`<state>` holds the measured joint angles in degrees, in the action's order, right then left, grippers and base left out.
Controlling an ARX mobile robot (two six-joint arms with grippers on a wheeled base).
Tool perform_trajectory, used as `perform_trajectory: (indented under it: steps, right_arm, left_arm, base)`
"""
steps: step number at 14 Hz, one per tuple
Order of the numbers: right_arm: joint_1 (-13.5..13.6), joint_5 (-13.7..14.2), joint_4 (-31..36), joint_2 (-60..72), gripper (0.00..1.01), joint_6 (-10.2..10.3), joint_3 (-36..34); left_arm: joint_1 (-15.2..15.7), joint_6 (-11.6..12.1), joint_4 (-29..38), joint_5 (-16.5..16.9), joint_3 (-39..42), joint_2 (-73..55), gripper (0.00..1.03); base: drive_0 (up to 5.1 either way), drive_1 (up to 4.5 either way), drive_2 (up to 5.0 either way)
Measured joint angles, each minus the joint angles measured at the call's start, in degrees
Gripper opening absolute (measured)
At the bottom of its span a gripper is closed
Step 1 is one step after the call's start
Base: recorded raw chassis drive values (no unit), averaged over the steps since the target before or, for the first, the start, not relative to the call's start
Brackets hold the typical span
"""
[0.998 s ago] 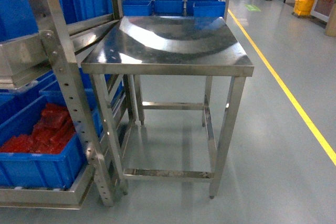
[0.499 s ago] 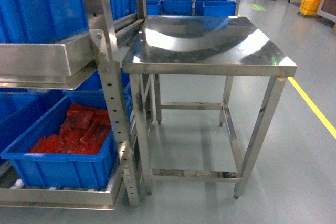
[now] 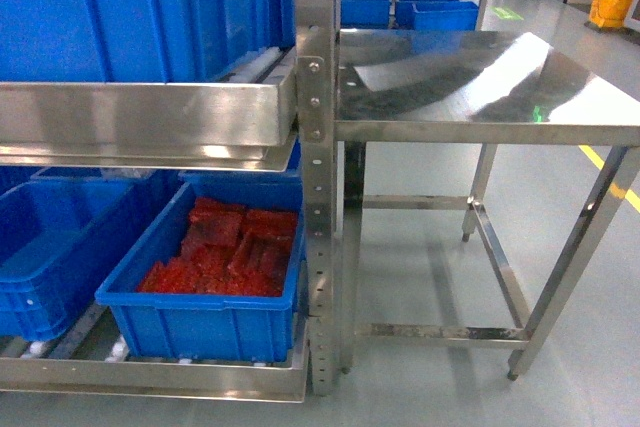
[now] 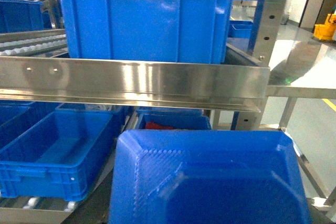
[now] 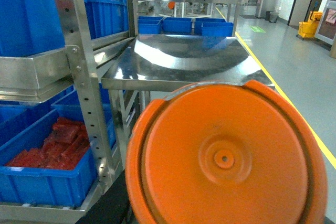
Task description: Sort blue parts and orange caps into right shelf containers
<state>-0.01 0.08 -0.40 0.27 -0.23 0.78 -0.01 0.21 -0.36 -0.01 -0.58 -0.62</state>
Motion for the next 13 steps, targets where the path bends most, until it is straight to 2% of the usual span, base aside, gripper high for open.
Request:
perform_trajectory:
  steps: [13]
  right_arm:
    - [0.0, -0.1, 0.0, 0.0, 0.42, 0.0, 0.0]
  left_arm:
    - [0.0, 0.0, 0.0, 0.0, 0.0, 0.0, 0.43]
  base:
    - [-5.1, 2.37, 2.4]
